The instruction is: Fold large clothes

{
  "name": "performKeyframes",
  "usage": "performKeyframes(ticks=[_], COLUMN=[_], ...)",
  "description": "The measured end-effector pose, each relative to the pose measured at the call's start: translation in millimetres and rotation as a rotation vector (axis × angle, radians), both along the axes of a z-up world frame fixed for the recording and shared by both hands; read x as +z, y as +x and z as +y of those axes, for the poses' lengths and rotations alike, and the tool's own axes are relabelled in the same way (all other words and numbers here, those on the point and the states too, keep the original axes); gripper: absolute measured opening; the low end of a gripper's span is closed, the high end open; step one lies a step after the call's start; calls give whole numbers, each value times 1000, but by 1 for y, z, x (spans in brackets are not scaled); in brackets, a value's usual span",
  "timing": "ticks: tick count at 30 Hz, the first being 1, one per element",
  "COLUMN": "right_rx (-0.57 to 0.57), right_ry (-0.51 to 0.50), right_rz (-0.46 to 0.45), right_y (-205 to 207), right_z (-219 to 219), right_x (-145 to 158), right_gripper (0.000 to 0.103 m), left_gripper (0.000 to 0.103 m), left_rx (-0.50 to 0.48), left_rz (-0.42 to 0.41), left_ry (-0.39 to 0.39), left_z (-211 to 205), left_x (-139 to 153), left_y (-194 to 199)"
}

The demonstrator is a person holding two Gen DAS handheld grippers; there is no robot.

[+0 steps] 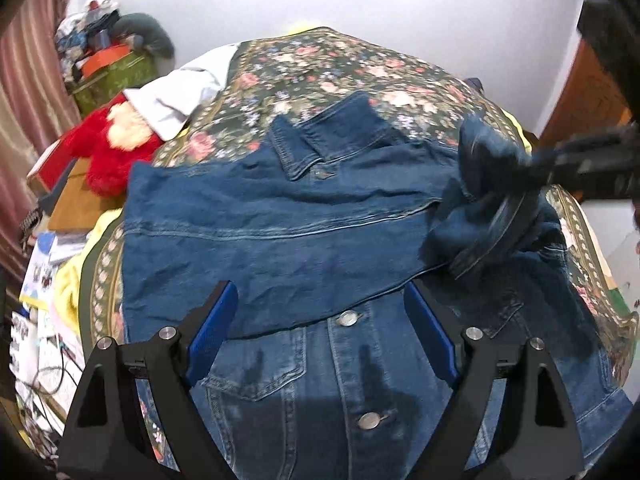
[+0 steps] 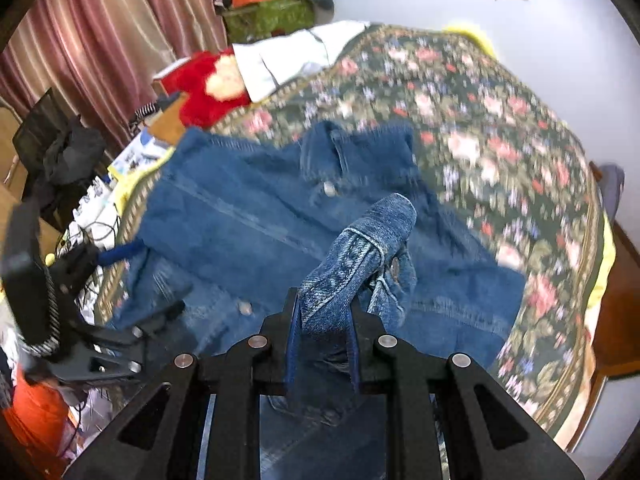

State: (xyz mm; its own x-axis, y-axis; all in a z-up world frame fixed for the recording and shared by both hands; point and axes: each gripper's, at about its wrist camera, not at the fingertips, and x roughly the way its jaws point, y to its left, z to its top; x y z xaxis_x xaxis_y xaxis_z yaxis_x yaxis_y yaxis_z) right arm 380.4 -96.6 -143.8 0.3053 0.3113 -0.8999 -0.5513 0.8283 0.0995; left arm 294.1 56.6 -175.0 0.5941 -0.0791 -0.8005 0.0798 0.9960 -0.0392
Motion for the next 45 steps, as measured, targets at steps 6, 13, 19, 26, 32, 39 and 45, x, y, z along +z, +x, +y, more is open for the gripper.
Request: performKeyframes(ticks=[6,13,19,26,32,39,45], right_rx=[-65,-68,-72,-86,-74,-164,-252], right_ry=[103,79,34,-76,-228,-365,-145], right_rz=[140,155,123,27,-78,-213,-138], right_y=[6,9,5,-11,-27,-43,-53], right_z=[-43,-64,-86,-94,-82,-108,-159], right_x=[-48,-74,-85,-88,-84,-82,-52], right_gripper=[16,16,16,22,32,101,100], left_gripper=[85,85,85,85,85,85,85], left_rx=[-16,-14,-21,-22,-50,-53,-81], left_rz=[16,50,55,60,38,42,24], left_ry=[19,25,37,16,29,4,-23], left_z=[-16,-22,-24,-27,-32,-33,-50], left_x=[-6,-18,-20,-20,-13,-10,5], left_y=[8,14,14,12,4,2,7])
